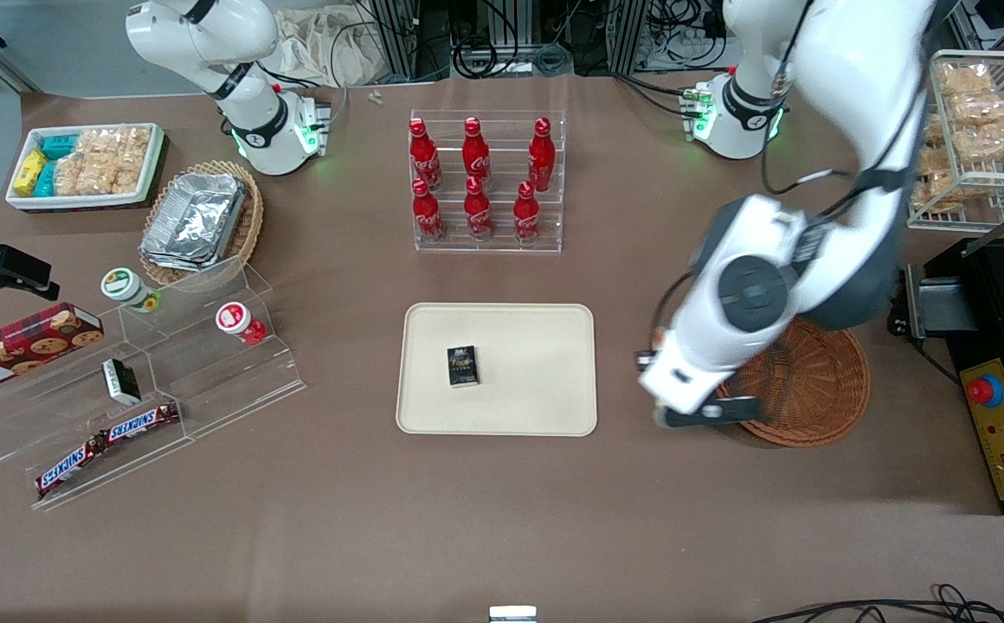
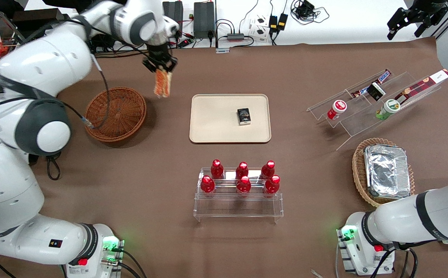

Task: Place sandwich from basket to tray
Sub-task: 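Carry the sandwich over the cream tray and lower it, then open the left gripper to release the sandwich and raise the arm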

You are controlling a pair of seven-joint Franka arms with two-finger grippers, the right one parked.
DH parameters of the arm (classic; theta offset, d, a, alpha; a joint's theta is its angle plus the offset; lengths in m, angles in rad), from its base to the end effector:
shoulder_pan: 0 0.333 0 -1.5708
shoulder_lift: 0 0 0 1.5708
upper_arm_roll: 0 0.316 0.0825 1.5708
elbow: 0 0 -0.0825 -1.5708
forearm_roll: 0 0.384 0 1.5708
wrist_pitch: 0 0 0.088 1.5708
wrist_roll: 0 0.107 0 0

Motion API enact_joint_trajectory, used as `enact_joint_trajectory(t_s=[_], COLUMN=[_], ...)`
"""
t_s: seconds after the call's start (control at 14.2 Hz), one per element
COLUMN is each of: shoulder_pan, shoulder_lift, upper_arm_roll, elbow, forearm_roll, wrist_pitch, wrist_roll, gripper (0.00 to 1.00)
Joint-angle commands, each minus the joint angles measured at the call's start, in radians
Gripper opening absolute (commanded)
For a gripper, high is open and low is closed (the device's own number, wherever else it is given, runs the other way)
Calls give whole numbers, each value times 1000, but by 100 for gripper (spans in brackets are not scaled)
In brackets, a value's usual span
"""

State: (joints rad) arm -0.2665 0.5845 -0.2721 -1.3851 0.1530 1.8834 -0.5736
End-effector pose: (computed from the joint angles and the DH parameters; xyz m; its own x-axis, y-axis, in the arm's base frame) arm 0.6307 -0.3204 0.3745 0.9981 0.0223 -0.0579 0.0206 -0.9994 -0.0294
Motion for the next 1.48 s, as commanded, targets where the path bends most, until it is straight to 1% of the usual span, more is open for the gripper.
enact_joint_trajectory(t_s=[0.0,0.21,0.35,0.42,0.49,0.56,0.7,0.92,1.06,1.13,1.2,1.27,1.34,1.41], shoulder_pan=[-89,-148,-158,-161,-160,-157,-143,-113,-39,14,50,87,146,194], shoulder_lift=[142,231,253,253,252,244,213,103,4,-49,-104,-177,-261,-349], upper_arm_roll=[7,10,10,10,10,10,10,13,13,5,4,7,7,7], elbow=[52,51,43,43,43,44,51,51,46,40,17,-36,-120,-205], forearm_roll=[3,14,14,13,10,2,-1,2,-3,-3,-13,-62,-102,-115], wrist_pitch=[104,143,151,151,151,151,143,129,45,-13,-74,-101,-99,-83], wrist_roll=[-18,-83,-101,-121,-126,-129,-131,-156,-137,-103,-12,94,168,223], gripper=[0,0,0,20,77,100,100,100,100,100,100,100,100,100])
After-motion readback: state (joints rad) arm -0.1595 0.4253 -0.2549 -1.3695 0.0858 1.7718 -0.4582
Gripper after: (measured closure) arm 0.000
